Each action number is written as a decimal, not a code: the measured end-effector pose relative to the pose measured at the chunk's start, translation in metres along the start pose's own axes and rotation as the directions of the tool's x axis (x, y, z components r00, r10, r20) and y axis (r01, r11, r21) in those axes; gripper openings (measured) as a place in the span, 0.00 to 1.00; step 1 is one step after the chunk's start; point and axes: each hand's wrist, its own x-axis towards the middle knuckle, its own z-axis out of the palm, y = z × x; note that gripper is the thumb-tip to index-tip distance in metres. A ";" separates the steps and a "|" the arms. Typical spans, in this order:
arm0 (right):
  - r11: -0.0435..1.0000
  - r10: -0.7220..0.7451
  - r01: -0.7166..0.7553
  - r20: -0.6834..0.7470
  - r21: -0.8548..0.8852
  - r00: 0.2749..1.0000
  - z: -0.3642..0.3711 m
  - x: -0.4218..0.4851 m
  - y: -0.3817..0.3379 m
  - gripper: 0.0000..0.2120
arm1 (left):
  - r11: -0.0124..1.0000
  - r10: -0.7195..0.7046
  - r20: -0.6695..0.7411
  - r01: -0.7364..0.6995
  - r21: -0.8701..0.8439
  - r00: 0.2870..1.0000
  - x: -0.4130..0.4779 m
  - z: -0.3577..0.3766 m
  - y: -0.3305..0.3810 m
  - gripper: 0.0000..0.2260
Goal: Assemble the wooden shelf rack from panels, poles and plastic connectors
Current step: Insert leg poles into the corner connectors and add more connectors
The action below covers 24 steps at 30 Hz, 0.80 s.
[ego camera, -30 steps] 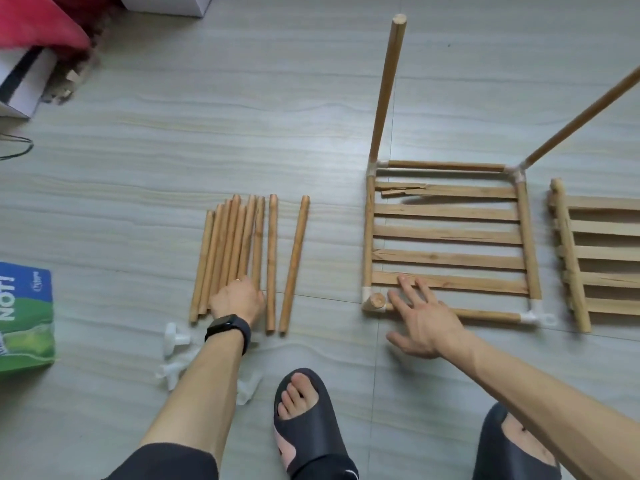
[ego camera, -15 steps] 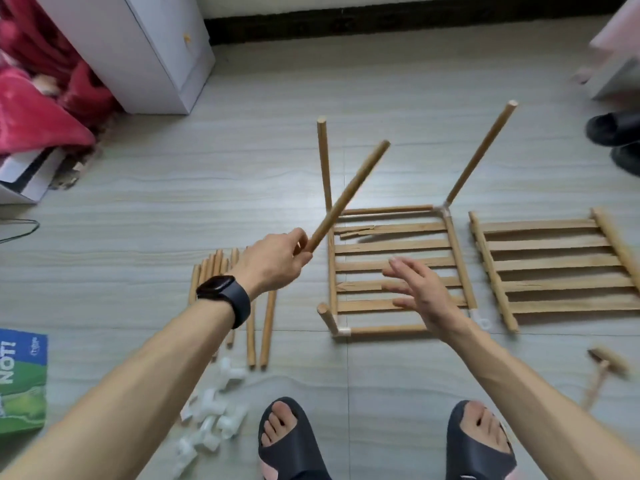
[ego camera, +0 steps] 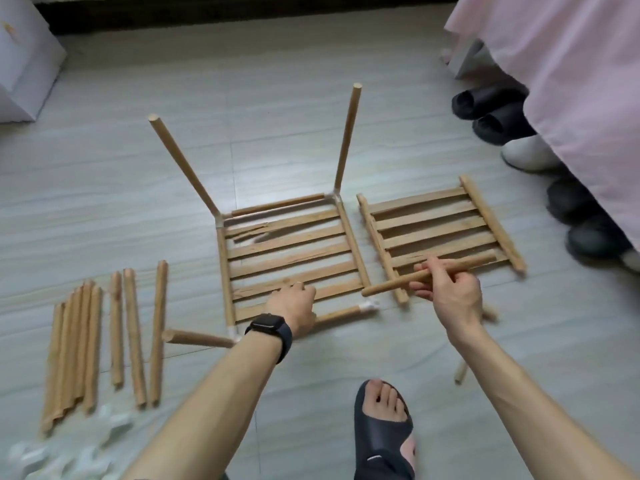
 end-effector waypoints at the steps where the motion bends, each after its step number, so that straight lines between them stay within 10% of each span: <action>1: 0.996 -0.036 0.034 -0.027 -0.081 0.999 -0.006 0.004 0.009 0.20 | 1.000 -0.020 0.037 0.019 0.017 0.999 0.007 0.017 0.004 0.18; 13: 0.869 -0.283 0.284 0.064 -0.405 0.957 -0.003 0.005 0.024 0.13 | 0.994 -0.108 0.124 0.108 0.005 0.986 0.026 0.072 0.009 0.35; 20: 0.494 -0.453 0.714 0.554 -0.496 0.699 0.002 -0.040 0.050 0.06 | 0.994 -0.106 0.117 0.105 0.013 0.987 0.026 0.076 0.010 0.36; 24: 0.638 -0.573 0.636 0.284 -0.434 0.769 -0.010 -0.034 0.037 0.02 | 0.994 -0.112 0.117 0.110 0.028 0.987 0.027 0.075 0.009 0.37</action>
